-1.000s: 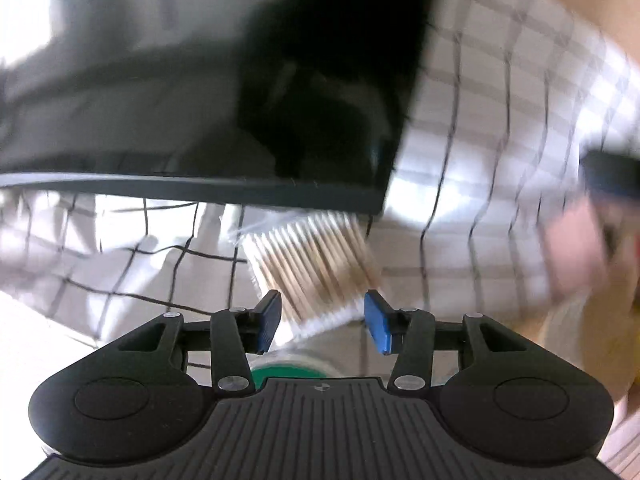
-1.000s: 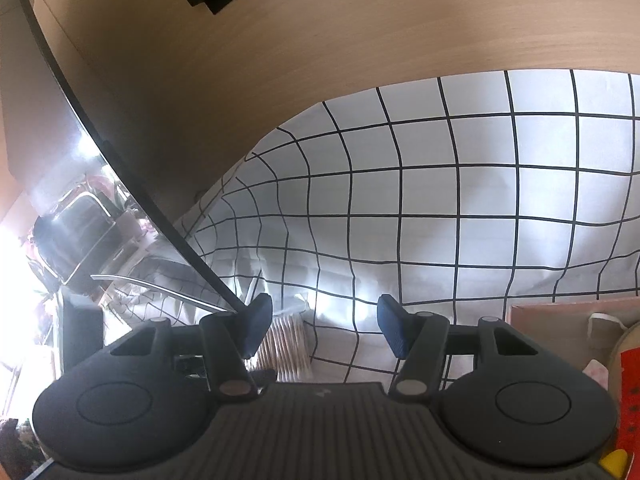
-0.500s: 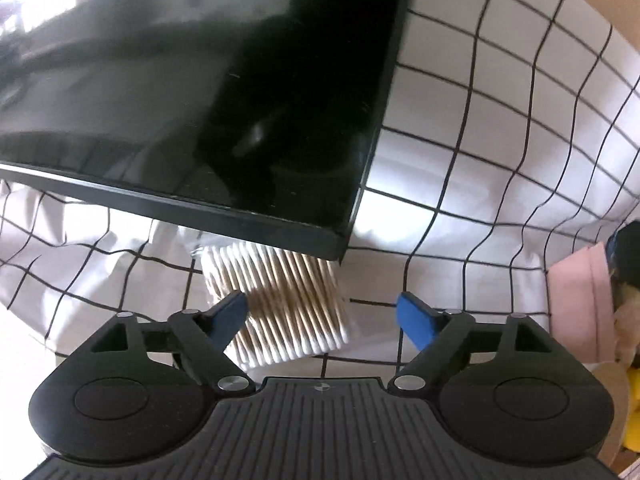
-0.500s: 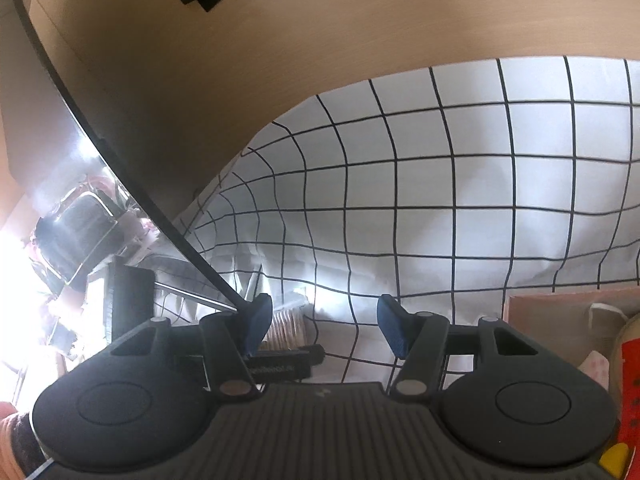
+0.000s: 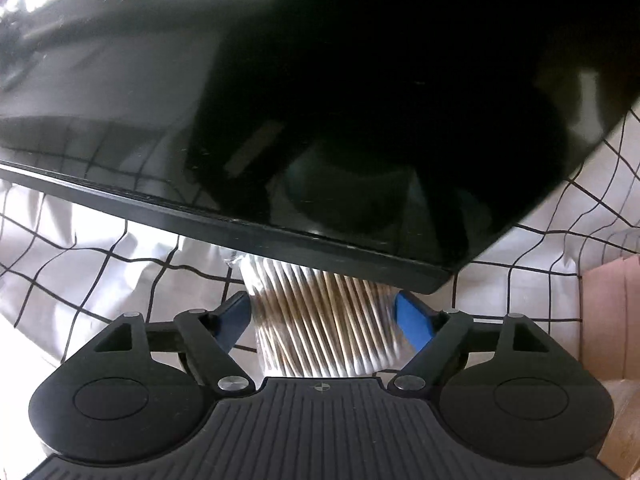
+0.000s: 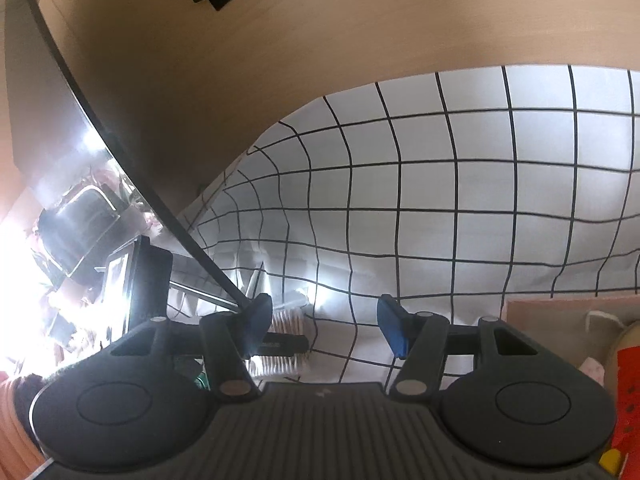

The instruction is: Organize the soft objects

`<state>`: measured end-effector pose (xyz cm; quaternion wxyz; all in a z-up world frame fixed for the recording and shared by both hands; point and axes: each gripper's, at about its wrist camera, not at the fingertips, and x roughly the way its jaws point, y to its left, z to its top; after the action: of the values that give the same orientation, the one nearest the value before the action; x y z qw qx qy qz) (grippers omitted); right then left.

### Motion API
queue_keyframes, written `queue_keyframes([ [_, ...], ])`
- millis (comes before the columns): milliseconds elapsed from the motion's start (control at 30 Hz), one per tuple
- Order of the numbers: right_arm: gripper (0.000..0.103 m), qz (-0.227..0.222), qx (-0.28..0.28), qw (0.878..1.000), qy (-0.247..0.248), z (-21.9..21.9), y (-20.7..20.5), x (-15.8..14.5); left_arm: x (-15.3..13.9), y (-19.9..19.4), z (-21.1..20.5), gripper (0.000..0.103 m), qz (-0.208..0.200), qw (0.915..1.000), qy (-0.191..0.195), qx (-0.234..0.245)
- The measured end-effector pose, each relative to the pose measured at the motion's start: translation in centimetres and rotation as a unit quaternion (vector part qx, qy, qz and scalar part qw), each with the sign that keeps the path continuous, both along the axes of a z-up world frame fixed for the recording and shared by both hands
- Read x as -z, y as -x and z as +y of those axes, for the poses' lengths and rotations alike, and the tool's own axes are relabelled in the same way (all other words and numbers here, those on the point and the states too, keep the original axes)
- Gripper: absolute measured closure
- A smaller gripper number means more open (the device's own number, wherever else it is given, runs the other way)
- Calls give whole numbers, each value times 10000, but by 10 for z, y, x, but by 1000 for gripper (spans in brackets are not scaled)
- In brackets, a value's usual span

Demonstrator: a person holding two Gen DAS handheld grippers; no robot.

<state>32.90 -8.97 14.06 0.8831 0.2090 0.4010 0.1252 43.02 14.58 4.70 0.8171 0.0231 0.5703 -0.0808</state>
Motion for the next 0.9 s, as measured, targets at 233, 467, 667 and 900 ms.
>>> queue_keyframes([
  [233,45,-41,-12,9997,243,3,-1,-3,2,-8,-1,20,32,9996,-97,279],
  [467,41,-448,-289,9902,1295,19,10,-26,-20,-6,19,27,30,9982,280,528],
  [667,41,-669,-597,9771,1928,45,28,-51,-53,11,68,28,-216,9976,604,277],
  [900,41,-685,-1602,9663,1893,84,60,-74,-75,34,119,44,-559,9928,1060,53],
])
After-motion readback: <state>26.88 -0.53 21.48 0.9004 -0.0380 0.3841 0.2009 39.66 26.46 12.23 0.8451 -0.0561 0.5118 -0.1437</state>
